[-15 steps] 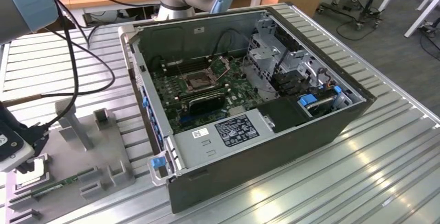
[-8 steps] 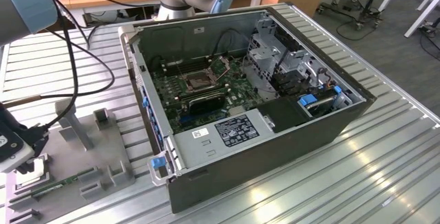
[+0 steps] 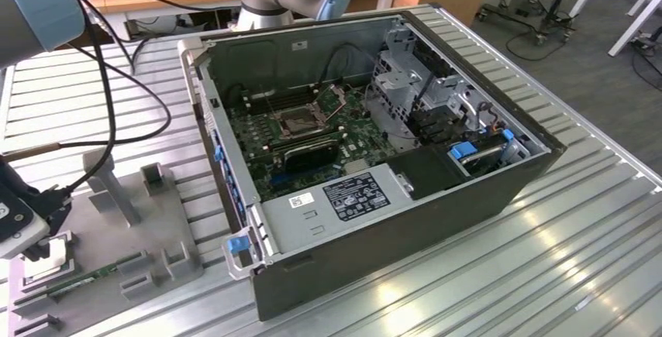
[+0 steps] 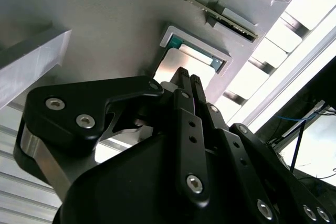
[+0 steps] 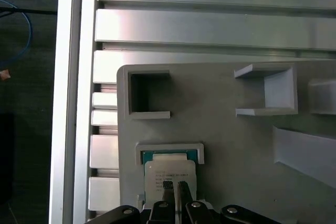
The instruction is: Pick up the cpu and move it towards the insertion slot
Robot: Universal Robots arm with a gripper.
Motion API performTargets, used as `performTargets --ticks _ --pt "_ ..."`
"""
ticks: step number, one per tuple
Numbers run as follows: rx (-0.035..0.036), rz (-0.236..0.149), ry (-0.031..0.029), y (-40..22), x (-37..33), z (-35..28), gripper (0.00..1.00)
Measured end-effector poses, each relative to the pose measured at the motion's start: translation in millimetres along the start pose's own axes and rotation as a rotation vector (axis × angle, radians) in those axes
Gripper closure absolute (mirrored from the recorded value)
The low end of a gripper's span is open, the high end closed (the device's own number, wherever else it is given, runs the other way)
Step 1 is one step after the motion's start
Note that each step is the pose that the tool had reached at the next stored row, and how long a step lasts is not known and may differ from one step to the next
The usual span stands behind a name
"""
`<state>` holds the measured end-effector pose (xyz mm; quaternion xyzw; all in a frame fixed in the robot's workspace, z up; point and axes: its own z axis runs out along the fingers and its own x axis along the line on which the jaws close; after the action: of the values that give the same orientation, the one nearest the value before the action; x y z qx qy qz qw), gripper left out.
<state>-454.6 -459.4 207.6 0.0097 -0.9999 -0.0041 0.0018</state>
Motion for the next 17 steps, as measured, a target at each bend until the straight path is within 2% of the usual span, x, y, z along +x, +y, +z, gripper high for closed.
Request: performTargets --ticks 14,16,17 --pt "0.0 0.0 -0.0001 0.1 0.3 0.1 0.82" --pt "-0.0001 0.0 -0.0001 0.1 0.4 0.1 0.7" --pt "0.0 0.0 -0.0001 0.1 0.4 0.1 0.7"
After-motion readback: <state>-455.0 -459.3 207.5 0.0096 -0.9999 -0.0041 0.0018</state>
